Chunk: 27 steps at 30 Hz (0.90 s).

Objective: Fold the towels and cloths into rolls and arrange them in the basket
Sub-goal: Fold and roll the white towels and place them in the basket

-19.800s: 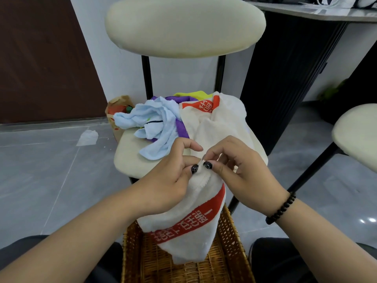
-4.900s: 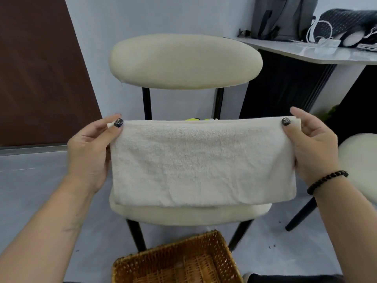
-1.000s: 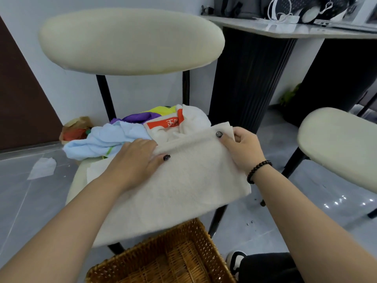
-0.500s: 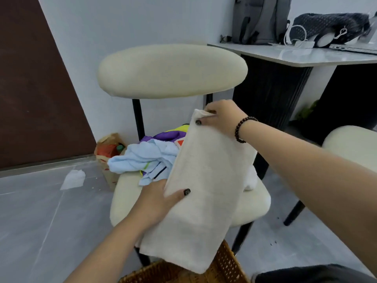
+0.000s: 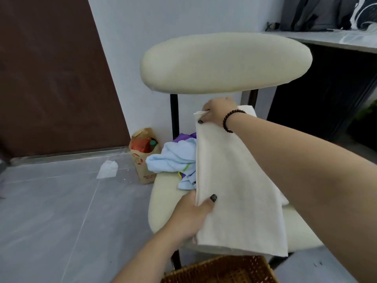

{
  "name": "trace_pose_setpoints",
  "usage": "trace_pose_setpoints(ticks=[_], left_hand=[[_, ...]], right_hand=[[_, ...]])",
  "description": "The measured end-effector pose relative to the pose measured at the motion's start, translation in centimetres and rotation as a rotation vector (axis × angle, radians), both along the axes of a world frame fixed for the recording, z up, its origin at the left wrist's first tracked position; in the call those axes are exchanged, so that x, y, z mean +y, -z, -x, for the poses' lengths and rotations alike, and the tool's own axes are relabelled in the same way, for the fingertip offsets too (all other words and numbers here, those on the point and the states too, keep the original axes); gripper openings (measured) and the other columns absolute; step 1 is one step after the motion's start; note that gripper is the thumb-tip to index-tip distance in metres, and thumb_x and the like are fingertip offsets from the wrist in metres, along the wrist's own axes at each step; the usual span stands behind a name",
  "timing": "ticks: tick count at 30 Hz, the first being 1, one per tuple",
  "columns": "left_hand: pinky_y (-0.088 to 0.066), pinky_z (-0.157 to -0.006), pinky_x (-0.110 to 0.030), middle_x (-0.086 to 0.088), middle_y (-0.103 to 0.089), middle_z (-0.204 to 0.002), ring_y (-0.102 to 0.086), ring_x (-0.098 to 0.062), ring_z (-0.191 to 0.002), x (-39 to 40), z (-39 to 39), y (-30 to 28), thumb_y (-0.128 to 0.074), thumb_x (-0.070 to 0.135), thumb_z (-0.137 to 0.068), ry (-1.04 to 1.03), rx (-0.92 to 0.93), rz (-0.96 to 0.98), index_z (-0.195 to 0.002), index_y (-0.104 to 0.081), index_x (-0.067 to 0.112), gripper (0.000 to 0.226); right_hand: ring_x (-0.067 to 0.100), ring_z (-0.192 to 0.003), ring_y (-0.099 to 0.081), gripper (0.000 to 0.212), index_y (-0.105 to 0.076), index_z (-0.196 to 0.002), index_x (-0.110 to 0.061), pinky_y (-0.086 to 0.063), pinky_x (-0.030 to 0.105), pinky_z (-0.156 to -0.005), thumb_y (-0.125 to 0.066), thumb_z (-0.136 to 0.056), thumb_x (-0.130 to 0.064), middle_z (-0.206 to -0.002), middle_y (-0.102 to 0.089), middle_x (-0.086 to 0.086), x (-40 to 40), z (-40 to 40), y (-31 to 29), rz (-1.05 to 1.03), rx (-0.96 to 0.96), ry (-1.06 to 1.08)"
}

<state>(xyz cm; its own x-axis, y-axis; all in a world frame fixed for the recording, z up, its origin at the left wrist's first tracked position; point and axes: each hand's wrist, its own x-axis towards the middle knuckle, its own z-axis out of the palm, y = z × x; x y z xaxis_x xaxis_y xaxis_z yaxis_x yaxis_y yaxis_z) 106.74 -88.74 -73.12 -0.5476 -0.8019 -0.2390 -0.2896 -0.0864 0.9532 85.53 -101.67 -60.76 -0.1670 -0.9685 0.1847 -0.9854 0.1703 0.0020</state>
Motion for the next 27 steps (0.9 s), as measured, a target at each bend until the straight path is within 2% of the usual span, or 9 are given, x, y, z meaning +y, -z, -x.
trace_pose_setpoints(ticks=[4,7,10,12,17,21,23,25,27], left_hand=[[-0.053,-0.093,-0.037,0.011,-0.073,-0.102,-0.069,-0.008,-0.096,0.1,0.1,0.2,-0.064,0.037,-0.091,-0.006,-0.002,0.007,-0.109,-0.067,0.023,0.023],[-0.053,-0.093,-0.037,0.009,-0.074,-0.102,-0.069,-0.009,-0.097,0.2,0.2,-0.1,-0.063,0.034,-0.091,-0.007,-0.001,-0.001,-0.109,-0.067,0.021,0.023],[-0.051,-0.095,-0.04,0.007,-0.073,-0.104,-0.068,-0.013,-0.099,0.6,0.3,-0.6,-0.065,0.043,-0.083,-0.027,-0.008,0.0,-0.11,-0.067,0.019,0.037],[-0.05,-0.097,-0.04,0.004,-0.071,-0.109,-0.066,-0.016,-0.101,0.9,0.5,-0.9,-0.065,0.039,-0.084,-0.048,-0.034,0.026,-0.113,-0.064,0.017,0.036],[-0.051,-0.094,-0.038,0.001,-0.063,-0.121,-0.061,-0.02,-0.108,2.7,0.4,-1.2,-0.064,0.03,-0.087,-0.019,-0.144,0.095,-0.123,-0.054,0.016,0.04],[-0.061,-0.067,-0.037,-0.003,-0.053,-0.123,-0.058,-0.024,-0.107,5.4,0.1,-1.6,-0.055,0.02,-0.096,-0.005,-0.108,-0.049,-0.124,-0.045,0.015,0.03],[-0.061,-0.065,-0.033,-0.006,-0.054,-0.126,-0.059,-0.026,-0.108,6.3,0.3,-1.9,-0.052,0.016,-0.098,-0.018,-0.035,-0.092,-0.123,-0.047,0.012,0.026],[-0.06,-0.062,-0.029,-0.01,-0.058,-0.126,-0.062,-0.031,-0.108,6.9,0.4,-2.0,-0.052,0.013,-0.098,-0.047,0.049,-0.141,-0.126,-0.049,0.008,0.028],[-0.059,-0.059,-0.026,-0.013,-0.059,-0.127,-0.063,-0.031,-0.107,7.3,0.2,-1.8,-0.053,0.013,-0.098,-0.085,0.083,-0.165,-0.127,-0.049,0.006,0.03]], right_hand=[[0.028,-0.127,-0.044,0.055,-0.044,-0.139,-0.02,-0.032,0.04,-0.105,-0.05,-0.093,-0.049,-0.14,-0.047,0.005,1.0,0.9,2.6,-0.146,-0.109,0.056],[0.03,-0.133,-0.037,0.062,-0.036,-0.144,-0.015,-0.03,0.035,-0.108,-0.053,-0.093,-0.045,-0.148,-0.034,0.012,4.0,1.5,1.5,-0.001,-0.334,0.076],[0.024,-0.129,-0.042,0.049,-0.049,-0.134,-0.016,-0.031,0.03,-0.105,-0.059,-0.091,-0.038,-0.14,-0.042,0.007,9.6,1.9,0.6,0.141,-0.488,0.086],[0.016,-0.118,-0.048,0.038,-0.056,-0.125,-0.02,-0.038,0.032,-0.102,-0.062,-0.089,-0.033,-0.126,-0.049,-0.001,14.7,1.4,1.1,0.203,-0.524,0.112],[0.015,-0.088,-0.057,0.009,-0.059,-0.095,-0.021,-0.048,0.028,-0.077,-0.062,-0.087,-0.024,-0.091,-0.057,-0.006,26.5,-1.1,5.4,0.259,-0.665,0.312],[0.026,-0.088,-0.063,0.032,-0.058,-0.104,-0.011,-0.056,0.042,-0.078,-0.062,-0.088,-0.037,-0.096,-0.064,0.008,30.0,-1.8,9.0,-0.031,-0.915,0.471],[0.031,-0.089,-0.064,0.045,-0.062,-0.106,0.002,-0.055,0.048,-0.084,-0.062,-0.088,-0.039,-0.097,-0.066,0.017,30.2,-2.0,9.9,-0.044,-1.032,0.458],[0.029,-0.078,-0.058,0.047,-0.059,-0.09,0.008,-0.054,0.045,-0.081,-0.062,-0.088,-0.039,-0.085,-0.059,0.018,30.1,-2.1,10.5,-0.016,-1.039,0.422],[0.024,-0.072,-0.049,0.038,-0.051,-0.075,-0.004,-0.044,0.036,-0.069,-0.061,-0.088,-0.039,-0.077,-0.05,0.011,30.3,-2.0,10.7,-0.018,-0.991,0.404]])
